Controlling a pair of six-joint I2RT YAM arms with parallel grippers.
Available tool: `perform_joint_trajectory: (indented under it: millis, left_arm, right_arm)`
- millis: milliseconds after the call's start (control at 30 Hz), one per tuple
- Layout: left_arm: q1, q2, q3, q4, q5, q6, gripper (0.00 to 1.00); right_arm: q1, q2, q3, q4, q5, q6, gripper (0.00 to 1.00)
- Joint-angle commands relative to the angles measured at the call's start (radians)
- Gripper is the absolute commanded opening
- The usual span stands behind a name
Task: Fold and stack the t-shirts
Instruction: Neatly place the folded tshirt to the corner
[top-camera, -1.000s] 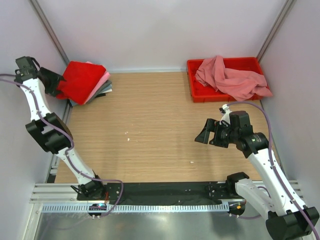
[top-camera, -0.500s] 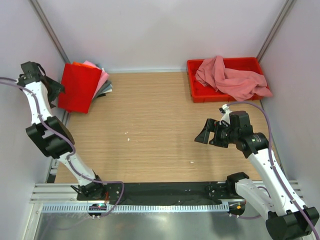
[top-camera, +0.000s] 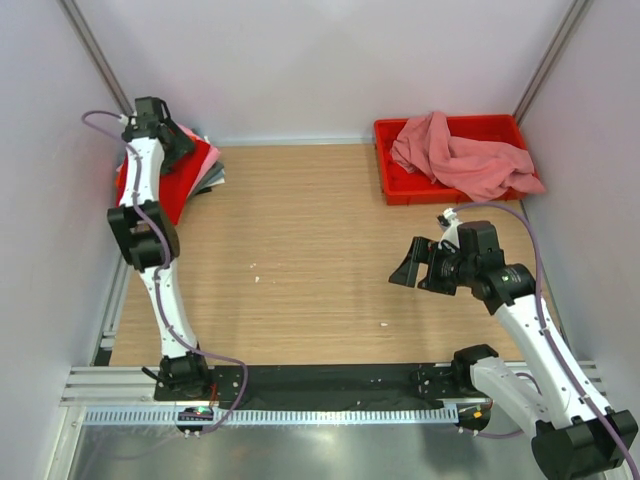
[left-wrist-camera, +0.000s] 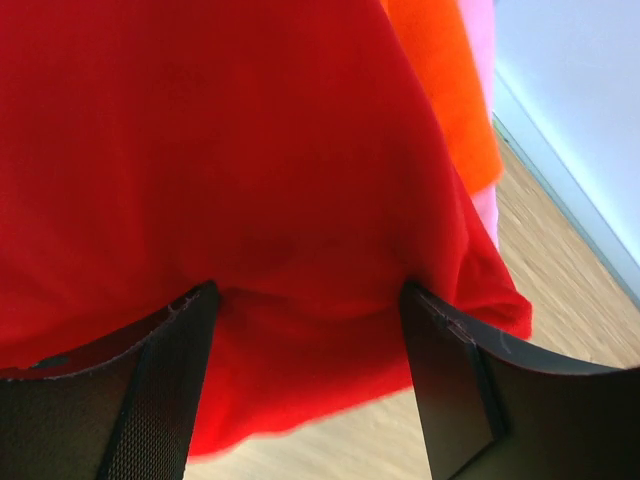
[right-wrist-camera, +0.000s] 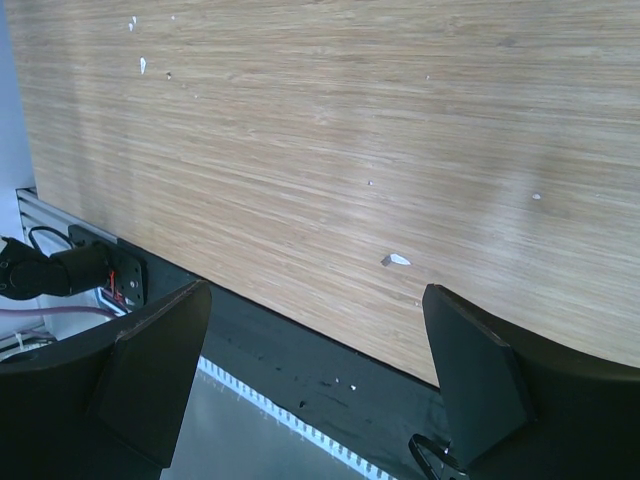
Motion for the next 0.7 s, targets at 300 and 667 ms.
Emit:
perform_joint_trajectory:
  millis: [300,667]
  left_arm:
    - [-0.014,0.202,0.3,0.179,0.065,-0.052,0.78]
    - [-0.062,-0.061,0.198,0.263,0.098,0.035,1.0]
  right_arm:
    - [0.0,0.055,0.006,0.017,0.032,-0.001,0.93]
    - [-0.001,0.046,0.004,0.021,0.039,0.003,0.93]
